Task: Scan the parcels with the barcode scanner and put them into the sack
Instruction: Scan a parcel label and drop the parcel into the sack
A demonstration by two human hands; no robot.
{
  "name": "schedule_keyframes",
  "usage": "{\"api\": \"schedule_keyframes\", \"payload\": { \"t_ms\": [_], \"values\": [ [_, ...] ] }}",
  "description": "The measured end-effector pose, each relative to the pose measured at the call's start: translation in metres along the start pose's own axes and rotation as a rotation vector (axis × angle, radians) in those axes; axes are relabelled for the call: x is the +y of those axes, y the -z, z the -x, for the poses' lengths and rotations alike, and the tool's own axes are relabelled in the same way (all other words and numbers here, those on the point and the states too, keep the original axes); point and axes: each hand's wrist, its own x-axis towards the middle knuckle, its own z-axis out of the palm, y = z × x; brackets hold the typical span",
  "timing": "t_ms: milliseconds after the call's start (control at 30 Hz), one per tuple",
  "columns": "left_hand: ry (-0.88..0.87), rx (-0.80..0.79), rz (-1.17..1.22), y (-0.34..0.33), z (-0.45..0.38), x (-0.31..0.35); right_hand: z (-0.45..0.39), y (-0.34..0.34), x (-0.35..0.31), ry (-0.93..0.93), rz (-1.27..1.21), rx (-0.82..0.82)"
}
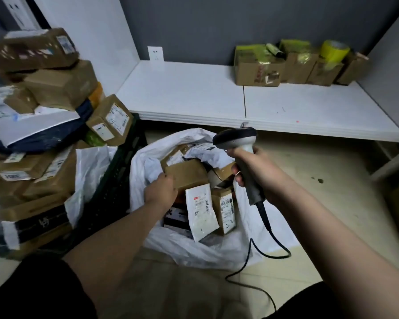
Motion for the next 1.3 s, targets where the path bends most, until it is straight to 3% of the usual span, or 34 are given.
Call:
{"api": "schedule_keyframes", "payload": {
  "t_ms": [233,400,667,833,967,1067,1133,1300],
  "values": [
    [-0.043,0.112,0.010,0.094,0.037,-0.060,0.021,-0.077,-0.016,0.035,-0.007,-0.141],
    [0.097,0.203,0.027,0.145,0.062,-0.136,0.033,-0.150,-0.020,0.049,-0.027,-0.255],
    [0.245,0.075,0.167,0.148,0.080,-0.235,0.036,-0.233,-0.011,-0.007,-0.007,-0.345],
    [0.077,0.057,0.035,0.143,0.087,-0.223,0.036,-0.254,-0.003,-0.033,-0.007,-0.359],
    [0.099,-0.090,-0.153,0.122,0.081,-0.194,0.034,-0.260,-0.002,-0.039,-0.007,-0.351],
    [0.117,-0.077,-0.241,0.116,0.074,-0.188,0.036,-0.257,-0.004,-0.039,-0.010,-0.351],
    [0.160,-0.001,-0.092,0.125,0.071,-0.188,0.036,-0.252,-0.005,-0.035,-0.013,-0.346],
    [0.275,0.202,0.554,0.172,0.083,-0.199,0.032,-0.239,-0.006,-0.031,-0.029,-0.319]
  ]
}}
